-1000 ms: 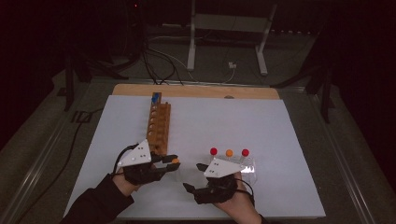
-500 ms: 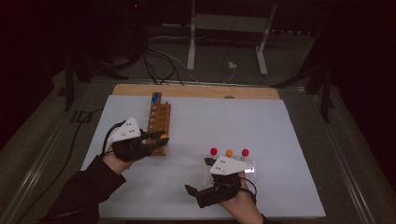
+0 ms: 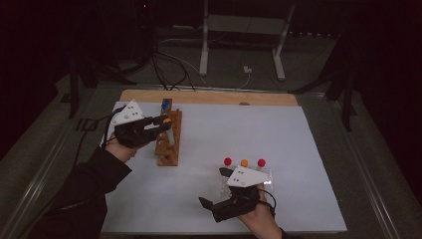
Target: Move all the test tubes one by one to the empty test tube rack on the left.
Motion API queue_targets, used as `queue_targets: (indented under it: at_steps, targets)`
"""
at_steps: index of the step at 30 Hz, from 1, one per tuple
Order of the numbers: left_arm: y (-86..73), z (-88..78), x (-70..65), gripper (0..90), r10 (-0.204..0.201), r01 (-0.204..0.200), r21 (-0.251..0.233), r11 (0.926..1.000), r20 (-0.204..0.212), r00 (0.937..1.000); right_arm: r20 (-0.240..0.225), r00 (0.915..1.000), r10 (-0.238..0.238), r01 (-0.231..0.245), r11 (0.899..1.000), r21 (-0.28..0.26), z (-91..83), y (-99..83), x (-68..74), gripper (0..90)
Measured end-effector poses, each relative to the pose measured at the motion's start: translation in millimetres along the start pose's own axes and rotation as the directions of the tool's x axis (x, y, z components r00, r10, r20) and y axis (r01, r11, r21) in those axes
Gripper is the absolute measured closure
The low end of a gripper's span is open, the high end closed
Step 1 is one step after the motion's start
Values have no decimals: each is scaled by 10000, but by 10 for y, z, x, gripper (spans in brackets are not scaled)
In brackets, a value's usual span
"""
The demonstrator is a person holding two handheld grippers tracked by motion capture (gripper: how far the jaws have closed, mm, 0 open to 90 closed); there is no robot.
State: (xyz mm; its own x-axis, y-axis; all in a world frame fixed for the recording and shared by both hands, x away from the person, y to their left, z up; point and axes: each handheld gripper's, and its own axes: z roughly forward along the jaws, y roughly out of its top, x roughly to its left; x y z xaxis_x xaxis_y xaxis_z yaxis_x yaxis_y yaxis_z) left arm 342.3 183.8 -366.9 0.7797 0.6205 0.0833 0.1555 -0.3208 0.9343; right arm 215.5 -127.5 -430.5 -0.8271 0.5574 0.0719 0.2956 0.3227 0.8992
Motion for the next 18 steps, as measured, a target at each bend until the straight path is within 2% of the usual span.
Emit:
queue_targets:
  at_steps: [9,10,14,18]
  targets:
    - [71,109,242,721,-165,170,62,9998,-750,9970,-70,9999,-97,97,9999,-56,-8,5,12,0]
    - [69,133,270,721,-79,94,158,9998,-942,9955,-76,9999,-94,94,9999,-66,-8,4,11,0]
    - [36,231,397,721,-306,332,174,9993,-1304,9910,-117,9999,-65,64,10000,-57,-3,-2,4,0]
    - [-4,322,502,721,-438,466,112,9989,-1813,9825,-133,9999,-76,75,9999,-68,-7,0,8,0]
